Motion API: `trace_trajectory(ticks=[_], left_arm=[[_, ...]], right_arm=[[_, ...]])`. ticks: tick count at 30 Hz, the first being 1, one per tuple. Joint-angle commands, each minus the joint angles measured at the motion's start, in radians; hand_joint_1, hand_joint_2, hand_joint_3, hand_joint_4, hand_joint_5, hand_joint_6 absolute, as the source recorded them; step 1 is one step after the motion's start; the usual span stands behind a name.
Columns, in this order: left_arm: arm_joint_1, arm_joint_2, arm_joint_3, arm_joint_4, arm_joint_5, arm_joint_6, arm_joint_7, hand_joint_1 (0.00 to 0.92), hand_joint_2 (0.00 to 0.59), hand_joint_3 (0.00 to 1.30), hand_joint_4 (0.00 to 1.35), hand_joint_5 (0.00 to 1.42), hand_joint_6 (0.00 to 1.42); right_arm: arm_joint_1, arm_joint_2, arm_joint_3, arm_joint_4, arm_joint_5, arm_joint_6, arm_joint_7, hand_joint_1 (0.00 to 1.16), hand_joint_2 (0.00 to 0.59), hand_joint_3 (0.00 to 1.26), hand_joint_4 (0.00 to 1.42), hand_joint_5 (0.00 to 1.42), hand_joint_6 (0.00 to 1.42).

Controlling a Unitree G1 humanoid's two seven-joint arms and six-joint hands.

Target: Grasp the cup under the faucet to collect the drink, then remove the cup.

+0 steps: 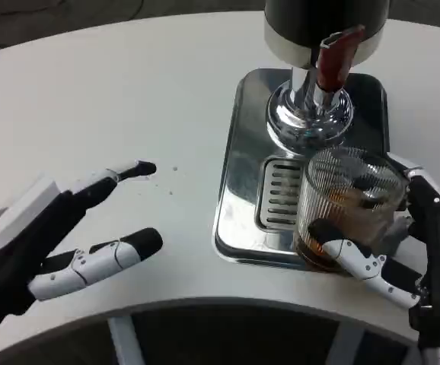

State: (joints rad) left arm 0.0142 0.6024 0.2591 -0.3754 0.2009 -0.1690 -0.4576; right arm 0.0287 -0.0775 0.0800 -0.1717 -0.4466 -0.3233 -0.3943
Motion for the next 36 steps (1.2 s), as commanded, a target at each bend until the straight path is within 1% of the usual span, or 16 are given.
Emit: trace_trajectory(ticks=[1,3,8,13,15,20,24,25,27,36], left_arm=[[0.027,0.036,-0.031,-0.037,0.041,0.045,-0.023,0.0,0.13,0.11,0.0,0.01,0.09],[0.032,0.046,-0.036,-0.055,0.05,0.064,-0.03,0.0,0.12,0.08,0.0,0.0,0.08],[0.037,0.062,-0.04,-0.094,0.058,0.099,-0.038,0.0,0.117,0.06,0.0,0.0,0.07],[0.043,0.075,-0.047,-0.122,0.057,0.122,-0.047,0.0,0.117,0.05,0.0,0.0,0.06],[0.047,0.079,-0.06,-0.141,0.06,0.128,-0.056,0.0,0.117,0.04,0.0,0.0,0.06],[0.048,0.078,-0.081,-0.17,0.065,0.138,-0.062,0.0,0.116,0.02,0.0,0.0,0.05],[0.044,0.076,-0.09,-0.181,0.068,0.14,-0.056,0.0,0.116,0.02,0.0,0.0,0.04],[0.045,0.077,-0.091,-0.183,0.07,0.14,-0.056,0.0,0.116,0.02,0.0,0.0,0.04],[0.05,0.084,-0.095,-0.197,0.088,0.142,-0.059,0.0,0.116,0.02,0.0,0.0,0.04],[0.076,0.083,-0.078,-0.244,0.156,0.163,-0.057,0.0,0.111,0.0,0.0,0.0,0.04]], right_arm=[[0.025,0.005,0.009,-0.067,0.001,-0.047,0.015,0.77,0.212,0.83,1.0,1.23,1.17],[0.033,0.003,0.013,-0.08,-0.004,-0.049,0.022,0.77,0.212,0.83,1.0,1.23,1.17],[0.057,0.004,0.035,-0.106,-0.007,-0.057,0.041,0.77,0.212,0.84,1.01,1.25,1.19],[0.064,0.009,0.04,-0.116,-0.002,-0.062,0.053,0.77,0.212,0.84,1.01,1.26,1.19],[0.063,0.009,0.045,-0.122,0.003,-0.063,0.061,0.77,0.214,0.84,1.02,1.26,1.19],[0.065,0.012,0.058,-0.132,0.015,-0.063,0.083,0.78,0.214,0.84,1.03,1.26,1.21],[0.063,0.015,0.065,-0.136,0.021,-0.061,0.1,0.81,0.201,0.84,1.01,1.26,1.22],[0.061,0.016,0.066,-0.136,0.021,-0.06,0.104,0.81,0.189,0.84,1.01,1.26,1.22],[0.052,0.017,0.07,-0.139,0.021,-0.06,0.112,0.82,0.186,0.84,1.01,1.26,1.22],[0.026,0.005,0.082,-0.128,0.013,-0.076,0.142,0.82,0.184,0.85,1.01,1.26,1.23]])
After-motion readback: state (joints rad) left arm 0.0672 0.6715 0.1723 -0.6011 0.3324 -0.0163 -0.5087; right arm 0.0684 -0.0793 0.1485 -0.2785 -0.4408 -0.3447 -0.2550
